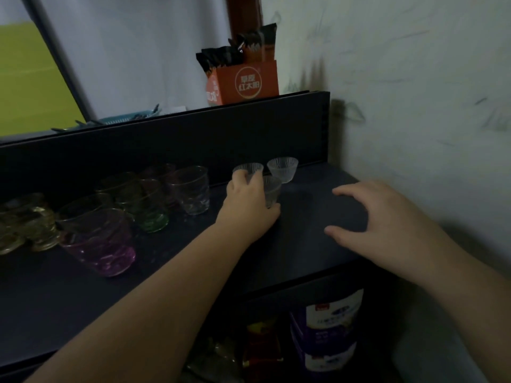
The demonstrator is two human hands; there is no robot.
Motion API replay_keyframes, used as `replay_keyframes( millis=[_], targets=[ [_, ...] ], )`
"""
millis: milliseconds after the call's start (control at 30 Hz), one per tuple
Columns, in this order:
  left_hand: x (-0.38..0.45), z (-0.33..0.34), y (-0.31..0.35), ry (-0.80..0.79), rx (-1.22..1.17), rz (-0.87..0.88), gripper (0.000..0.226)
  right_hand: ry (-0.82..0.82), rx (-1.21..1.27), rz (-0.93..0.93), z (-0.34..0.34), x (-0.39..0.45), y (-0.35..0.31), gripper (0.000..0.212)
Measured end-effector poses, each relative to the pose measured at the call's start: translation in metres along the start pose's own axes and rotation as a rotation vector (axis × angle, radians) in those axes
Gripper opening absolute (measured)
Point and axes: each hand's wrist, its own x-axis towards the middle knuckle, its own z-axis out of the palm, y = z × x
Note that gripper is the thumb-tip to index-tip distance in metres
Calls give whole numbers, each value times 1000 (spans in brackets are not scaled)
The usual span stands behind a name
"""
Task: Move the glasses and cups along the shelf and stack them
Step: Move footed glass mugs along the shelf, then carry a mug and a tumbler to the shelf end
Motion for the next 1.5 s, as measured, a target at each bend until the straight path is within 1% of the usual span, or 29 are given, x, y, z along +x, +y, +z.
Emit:
replay_keyframes(
  millis=[133, 233, 333, 433, 533, 633, 767, 933, 1033, 1267, 1367, 1500],
  targets=[
    [-27, -20, -6, 64, 48, 44, 75, -3, 44, -36, 9, 3, -12, 67],
    [-62, -42, -17, 77, 92, 76, 78, -15, 68, -83, 18, 5, -31, 66],
    [-105, -66, -37, 115, 98, 94, 77, -27, 90, -144, 30, 5, -60, 65],
    [-147, -93, -67, 188, 106, 73, 76, -54, 117, -218, 44, 1, -100, 65],
    [-177, -121, -105, 263, 134, 25, 72, -111, 128, -288, 61, -2, -145, 66],
    [-209, -149, -149, 347, 140, 1, 59, -170, 130, -343, 81, -7, -196, 66],
    [-256, -184, -212, 418, 184, -117, 55, -238, 151, -421, 107, -16, -263, 65],
    [-311, -225, -288, 375, 241, -290, 69, -263, 186, -462, 145, -27, -347, 62],
    [-342, -245, -327, 353, 278, -355, 75, -264, 207, -491, 168, -37, -395, 62],
    [-397, -287, -399, 396, 303, -414, 74, -308, 229, -564, 220, -53, -495, 62],
    [-411, -302, -429, 421, 298, -453, 72, -351, 225, -593, 241, -53, -529, 62],
    [-419, -314, -467, 456, 288, -508, 73, -359, 202, -636, 266, -38, -566, 62]
  ],
)
